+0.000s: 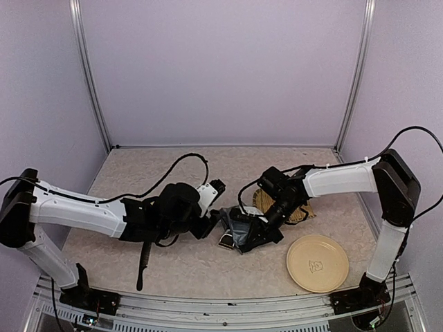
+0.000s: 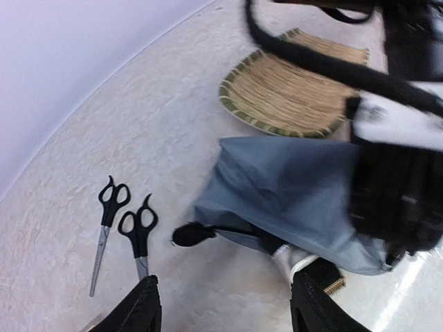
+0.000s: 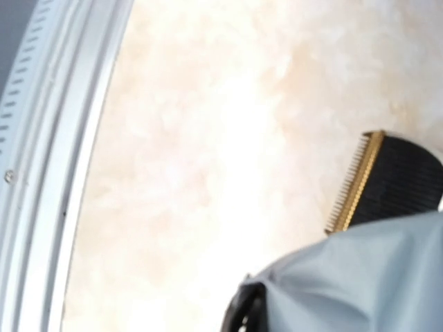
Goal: Sort the hair-cutting tools
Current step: Adjust the electric hair clipper in the kit bag, then adjust the kit bag at the center of the board.
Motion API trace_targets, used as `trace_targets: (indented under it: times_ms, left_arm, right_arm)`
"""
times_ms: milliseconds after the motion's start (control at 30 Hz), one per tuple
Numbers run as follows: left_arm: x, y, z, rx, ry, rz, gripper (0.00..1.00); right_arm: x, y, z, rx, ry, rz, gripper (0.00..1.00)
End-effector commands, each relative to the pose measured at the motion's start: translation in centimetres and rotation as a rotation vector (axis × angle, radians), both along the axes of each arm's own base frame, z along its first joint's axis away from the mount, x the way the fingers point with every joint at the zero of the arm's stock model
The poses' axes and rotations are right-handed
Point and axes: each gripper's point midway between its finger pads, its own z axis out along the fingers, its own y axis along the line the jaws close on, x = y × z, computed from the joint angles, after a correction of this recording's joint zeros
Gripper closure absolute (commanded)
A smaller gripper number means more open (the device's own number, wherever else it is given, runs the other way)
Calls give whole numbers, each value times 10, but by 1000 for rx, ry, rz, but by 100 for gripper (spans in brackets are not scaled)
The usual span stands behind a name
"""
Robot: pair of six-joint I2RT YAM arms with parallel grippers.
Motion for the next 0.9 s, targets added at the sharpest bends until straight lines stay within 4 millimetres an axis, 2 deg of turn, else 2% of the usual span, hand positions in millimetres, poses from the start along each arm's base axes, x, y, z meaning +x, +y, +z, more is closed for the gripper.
trace_targets:
  times_ms: [0, 133, 200, 400, 667, 867]
  left_arm:
    - [22, 9, -23, -97, 201, 4, 40]
    - [50, 9, -43, -134, 317, 4, 48]
    - [56, 8, -52, -119, 328, -17, 51]
    - [76, 8, -64, -93, 306, -49, 46]
    - [95, 2, -83, -64, 311, -162, 44]
    - [96, -3, -97, -51, 365, -273, 52]
  right_arm:
    - [1, -6, 5, -14, -59, -1, 100]
    - [2, -6, 1, -24, -57, -2, 99]
    - [2, -6, -1, -28, -58, 0, 98]
    - [1, -8, -5, -34, -59, 4, 98]
    - [0, -10, -8, -37, -54, 11, 97]
    - [0, -10, -11, -45, -52, 11, 97]
